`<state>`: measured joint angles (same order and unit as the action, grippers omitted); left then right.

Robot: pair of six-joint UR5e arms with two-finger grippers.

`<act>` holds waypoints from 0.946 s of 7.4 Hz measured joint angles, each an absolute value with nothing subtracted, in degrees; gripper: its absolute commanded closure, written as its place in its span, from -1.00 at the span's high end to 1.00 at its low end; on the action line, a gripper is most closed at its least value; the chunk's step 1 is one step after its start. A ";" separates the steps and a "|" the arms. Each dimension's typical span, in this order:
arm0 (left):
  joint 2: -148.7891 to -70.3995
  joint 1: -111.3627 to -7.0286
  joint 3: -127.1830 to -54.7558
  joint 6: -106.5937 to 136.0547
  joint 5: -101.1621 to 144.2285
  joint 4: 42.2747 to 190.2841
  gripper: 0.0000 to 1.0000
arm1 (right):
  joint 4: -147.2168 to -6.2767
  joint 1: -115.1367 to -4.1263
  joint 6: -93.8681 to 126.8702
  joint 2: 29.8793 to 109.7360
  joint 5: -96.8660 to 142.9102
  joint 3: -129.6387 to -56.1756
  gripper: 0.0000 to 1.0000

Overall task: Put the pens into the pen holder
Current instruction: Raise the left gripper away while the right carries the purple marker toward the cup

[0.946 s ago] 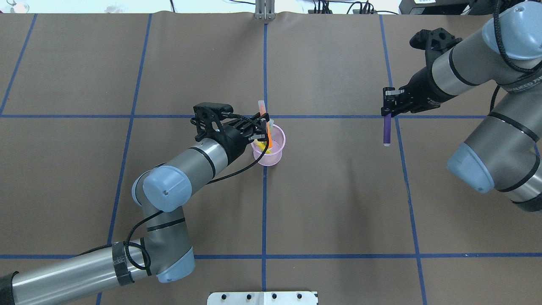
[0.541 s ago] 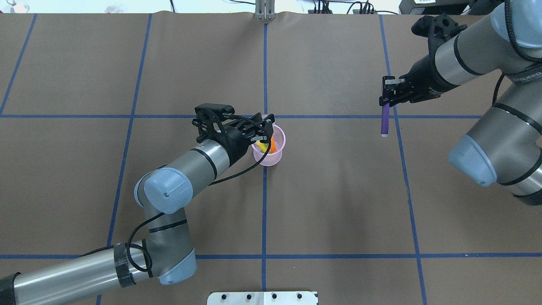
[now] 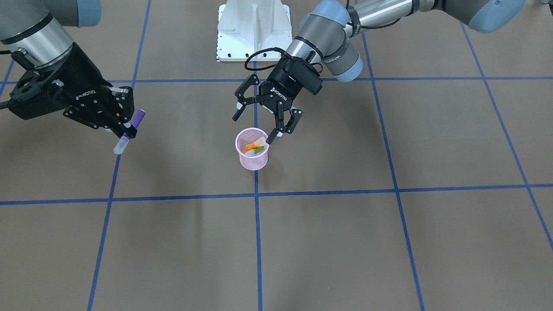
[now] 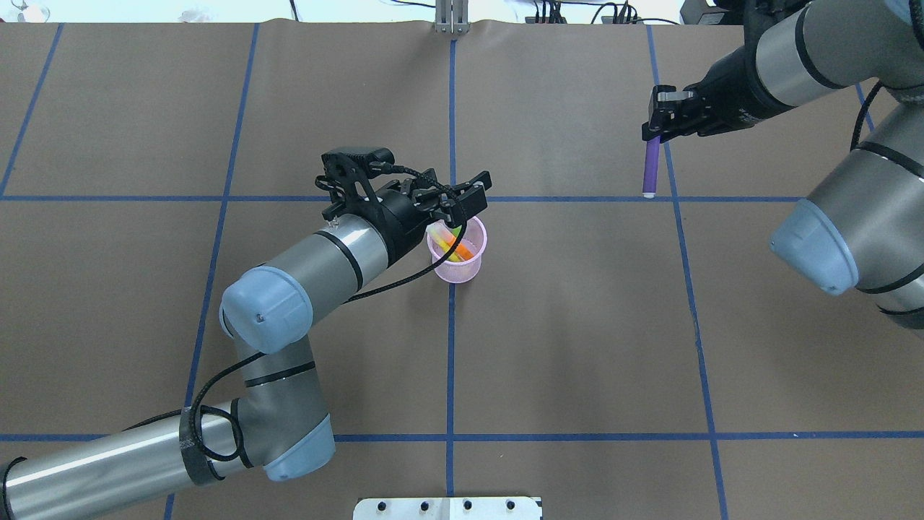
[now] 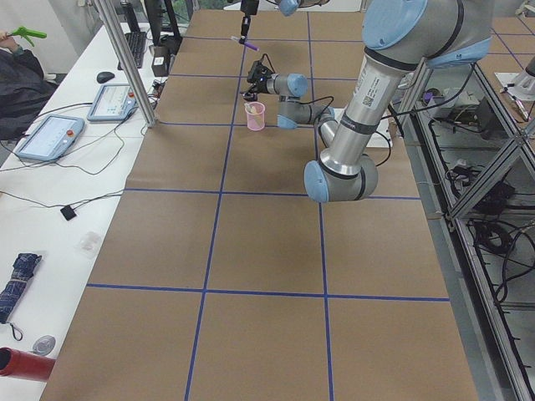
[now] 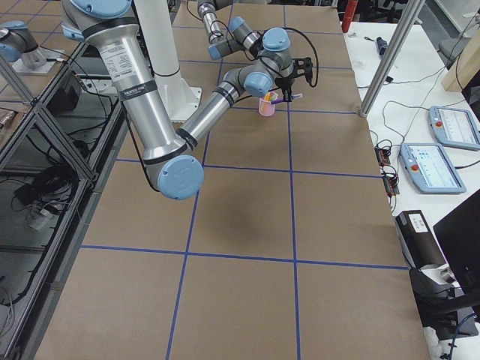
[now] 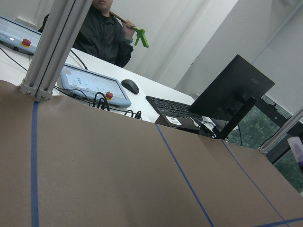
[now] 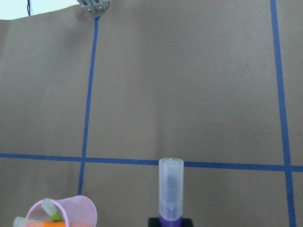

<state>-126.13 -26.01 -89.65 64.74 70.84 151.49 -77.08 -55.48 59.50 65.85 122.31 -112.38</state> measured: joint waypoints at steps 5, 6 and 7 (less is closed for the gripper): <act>-125.83 -45.84 -101.79 65.62 104.28 113.33 0.98 | -55.61 -52.35 59.90 65.09 111.35 -108.72 -1.00; -125.35 -48.52 -102.29 64.84 108.79 110.14 0.98 | -52.43 -49.12 60.04 65.18 106.29 -108.33 -1.00; -124.29 -49.84 -102.74 63.99 110.85 108.71 0.98 | -49.63 -44.74 60.12 65.40 99.83 -108.17 -1.00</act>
